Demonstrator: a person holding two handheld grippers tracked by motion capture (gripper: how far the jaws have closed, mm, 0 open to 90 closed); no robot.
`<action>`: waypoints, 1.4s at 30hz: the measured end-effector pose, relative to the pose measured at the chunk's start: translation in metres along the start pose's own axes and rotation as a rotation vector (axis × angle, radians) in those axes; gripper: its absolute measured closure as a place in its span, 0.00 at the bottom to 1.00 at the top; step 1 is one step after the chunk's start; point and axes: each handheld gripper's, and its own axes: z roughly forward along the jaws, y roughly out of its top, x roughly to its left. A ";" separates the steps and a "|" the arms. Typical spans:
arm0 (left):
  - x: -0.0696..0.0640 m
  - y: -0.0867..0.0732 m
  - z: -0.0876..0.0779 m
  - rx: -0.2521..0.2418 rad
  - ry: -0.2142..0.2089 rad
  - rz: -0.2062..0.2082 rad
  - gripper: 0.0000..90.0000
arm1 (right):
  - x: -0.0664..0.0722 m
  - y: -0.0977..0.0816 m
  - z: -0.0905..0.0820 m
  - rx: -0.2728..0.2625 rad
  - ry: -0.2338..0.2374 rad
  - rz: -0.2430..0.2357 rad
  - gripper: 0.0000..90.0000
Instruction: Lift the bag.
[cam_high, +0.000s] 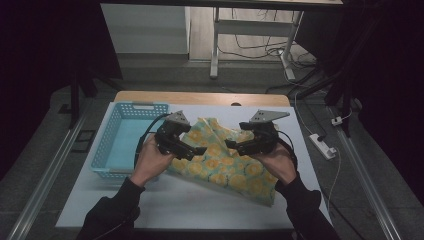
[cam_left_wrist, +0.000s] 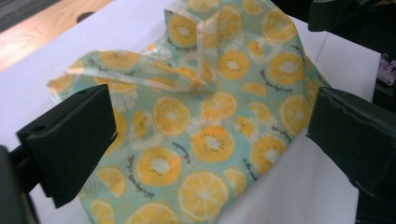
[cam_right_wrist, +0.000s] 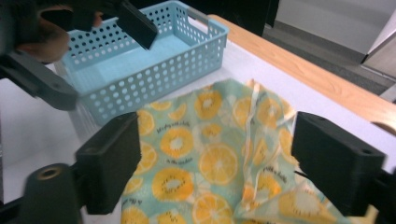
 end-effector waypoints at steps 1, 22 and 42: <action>-0.001 -0.004 0.000 -0.004 0.000 0.000 0.00 | 0.000 -0.003 0.000 0.005 -0.001 0.002 0.13; -0.015 -0.081 -0.034 -0.061 0.027 -0.081 0.00 | 0.018 -0.061 -0.025 0.009 -0.061 0.026 0.01; -0.038 -0.169 -0.076 -0.094 0.120 -0.226 0.00 | 0.032 -0.127 -0.069 0.028 -0.158 0.064 0.01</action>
